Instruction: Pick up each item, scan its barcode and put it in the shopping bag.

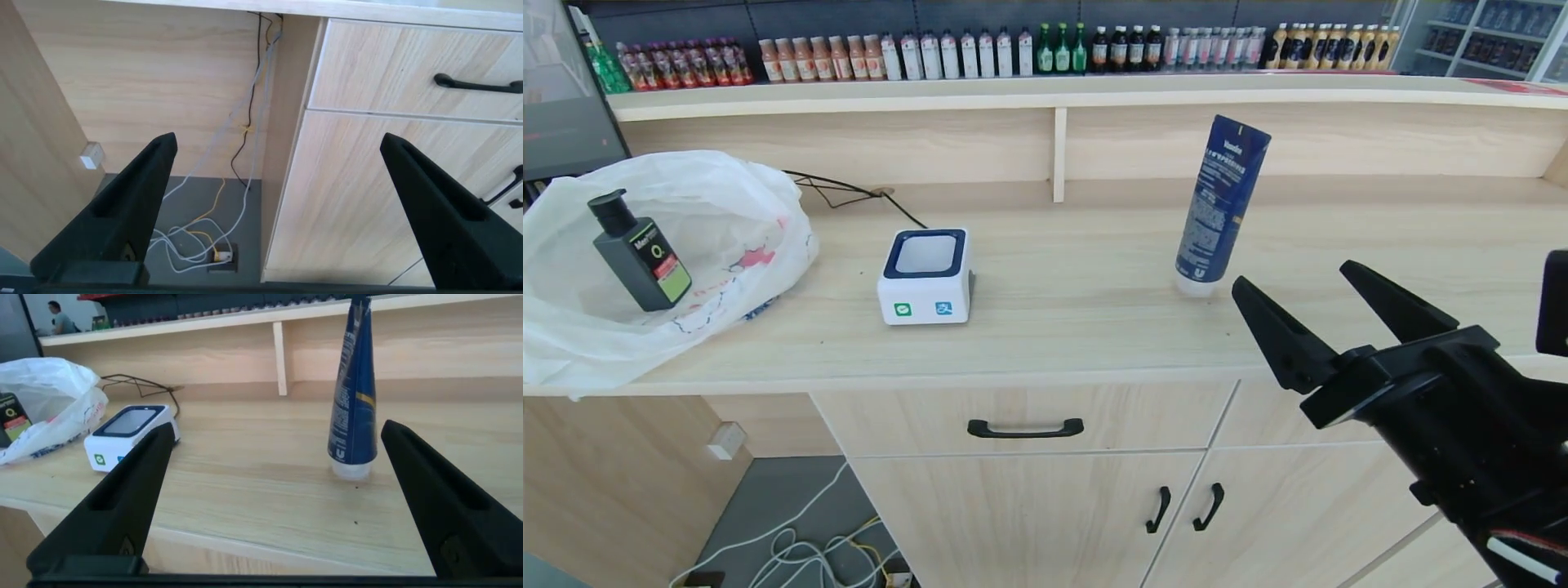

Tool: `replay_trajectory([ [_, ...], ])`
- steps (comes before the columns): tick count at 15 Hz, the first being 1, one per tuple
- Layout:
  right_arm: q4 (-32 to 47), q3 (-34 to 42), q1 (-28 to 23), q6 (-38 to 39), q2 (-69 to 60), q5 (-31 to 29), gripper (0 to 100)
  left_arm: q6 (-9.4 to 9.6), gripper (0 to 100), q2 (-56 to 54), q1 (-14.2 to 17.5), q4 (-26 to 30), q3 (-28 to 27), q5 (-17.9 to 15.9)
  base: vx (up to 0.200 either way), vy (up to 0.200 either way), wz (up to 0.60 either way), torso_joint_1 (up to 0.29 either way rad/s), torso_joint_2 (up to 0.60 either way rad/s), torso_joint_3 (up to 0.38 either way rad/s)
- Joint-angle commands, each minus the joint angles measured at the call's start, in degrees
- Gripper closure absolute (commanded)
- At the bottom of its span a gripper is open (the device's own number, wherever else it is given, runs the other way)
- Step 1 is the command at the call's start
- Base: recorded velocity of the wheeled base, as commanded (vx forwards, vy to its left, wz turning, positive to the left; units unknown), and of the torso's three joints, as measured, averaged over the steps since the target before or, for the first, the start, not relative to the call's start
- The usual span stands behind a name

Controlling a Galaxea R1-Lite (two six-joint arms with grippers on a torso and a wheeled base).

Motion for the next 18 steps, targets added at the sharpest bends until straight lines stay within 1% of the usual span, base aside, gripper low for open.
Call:
replay_trajectory([
  [1,-0.08,0.37,-0.13,0.07,0.94,0.01,0,-0.06,0,-0.02,0.0,0.0,0.0,0.02,0.0,0.0,0.0,0.0,0.0,0.0],
  [4,-0.08,1.16,-3.38,0.95,3.31,0.27,0,-0.06,0,-0.02,0.0,0.0,0.0,0.02,0.0,0.0,0.0,0.0,0.0,0.0],
  [5,-0.08,0.55,-5.14,0.68,3.84,2.12,0,-0.06,0,-0.02,0.0,0.0,0.0,0.02,0.0,0.0,0.0,0.0,0.0,0.0],
  [6,-0.08,-0.42,-5.93,0.33,4.19,5.46,0,-0.06,0,-0.02,0.0,0.0,0.0,0.02,0.0,0.0,0.0,0.0,0.0,0.0],
  [7,-0.08,-0.86,-6.81,0.33,4.19,7.04,0,-0.06,0,-0.02,0.0,0.0,0.0,0.02,0.0,0.0,0.0,0.0,0.0,0.0],
  [9,3.96,-1.03,-7.78,2.18,4.1,7.48,0,-0.06,0,-0.02,0.0,0.0,0.0,0.02,0.0,0.0,0.0,0.0,0.0,0.0],
  [11,8.0,-5.08,-9.8,4.46,4.36,9.59,0,-0.06,0,-0.02,-0.09,0.0,0.0,0.02,0.0,0.0,0.0,0.0,0.0,0.0],
  [13,14.16,-7.36,-14.63,6.13,3.49,14.51,0,-0.06,0,-0.02,0.0,0.0,0.0,0.11,0.0,0.0,0.0,0.0,0.0,0.0],
  [15,17.5,-10.0,-18.85,6.22,3.31,20.49,0,-0.06,0,-0.02,0.0,0.0,0.0,0.02,0.0,0.0,0.0,0.0,0.0,0.0],
  [17,21.01,-13.25,-22.02,7.63,4.1,23.92,0,-0.06,0,-0.02,0.0,0.0,0.0,0.02,0.0,0.0,0.0,0.0,0.0,0.0],
  [18,21.36,-14.3,-22.89,8.24,4.54,25.15,0,-0.06,0,-0.02,0.0,0.0,0.0,0.02,0.0,0.0,0.0,0.0,0.0,0.0],
])
